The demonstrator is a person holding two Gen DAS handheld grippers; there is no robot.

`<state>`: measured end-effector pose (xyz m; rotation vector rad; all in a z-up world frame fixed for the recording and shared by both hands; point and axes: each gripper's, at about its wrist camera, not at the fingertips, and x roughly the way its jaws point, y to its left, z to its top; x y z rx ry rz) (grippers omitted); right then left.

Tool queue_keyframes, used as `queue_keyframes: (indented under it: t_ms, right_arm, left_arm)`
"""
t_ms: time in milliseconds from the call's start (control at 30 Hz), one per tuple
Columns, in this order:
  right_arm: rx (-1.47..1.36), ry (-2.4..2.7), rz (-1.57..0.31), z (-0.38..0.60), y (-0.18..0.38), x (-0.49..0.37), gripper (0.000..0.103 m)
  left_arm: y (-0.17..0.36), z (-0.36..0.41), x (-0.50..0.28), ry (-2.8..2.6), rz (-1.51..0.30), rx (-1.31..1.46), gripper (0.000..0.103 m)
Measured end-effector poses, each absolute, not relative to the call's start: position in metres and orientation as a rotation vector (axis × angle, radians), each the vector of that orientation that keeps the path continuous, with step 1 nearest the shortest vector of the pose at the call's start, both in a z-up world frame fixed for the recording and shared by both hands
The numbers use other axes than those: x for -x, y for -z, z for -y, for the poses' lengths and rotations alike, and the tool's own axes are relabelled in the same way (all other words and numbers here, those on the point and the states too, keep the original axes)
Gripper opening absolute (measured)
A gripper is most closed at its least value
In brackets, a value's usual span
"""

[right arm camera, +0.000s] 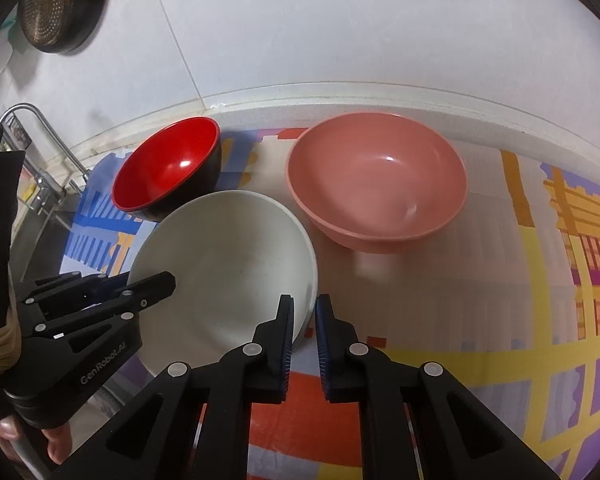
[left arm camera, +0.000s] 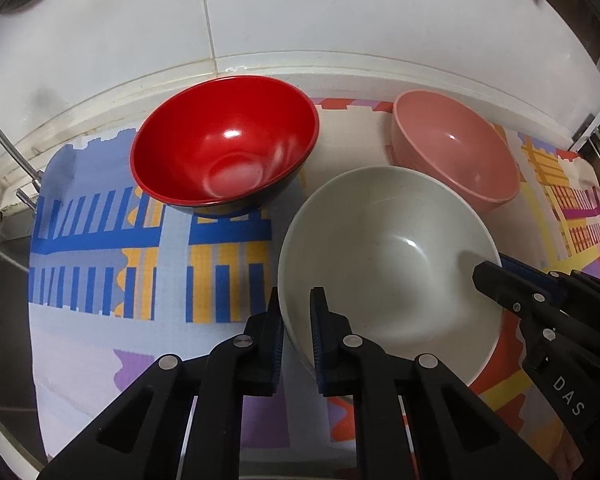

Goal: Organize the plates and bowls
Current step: 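Lift the white bowl with the left gripper and carry it to the plate stack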

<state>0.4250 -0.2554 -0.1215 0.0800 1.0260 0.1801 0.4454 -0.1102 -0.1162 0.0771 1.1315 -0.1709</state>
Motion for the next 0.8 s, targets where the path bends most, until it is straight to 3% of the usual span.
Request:
queue_keyframes:
  t_ms: [800]
  right_arm:
    - [-0.117, -0.069, -0.992, 0.315, 0.074, -0.317, 0.012]
  left_arm:
    - [0.075, 0.173, -0.340, 0.373, -1.097, -0.143, 0.016]
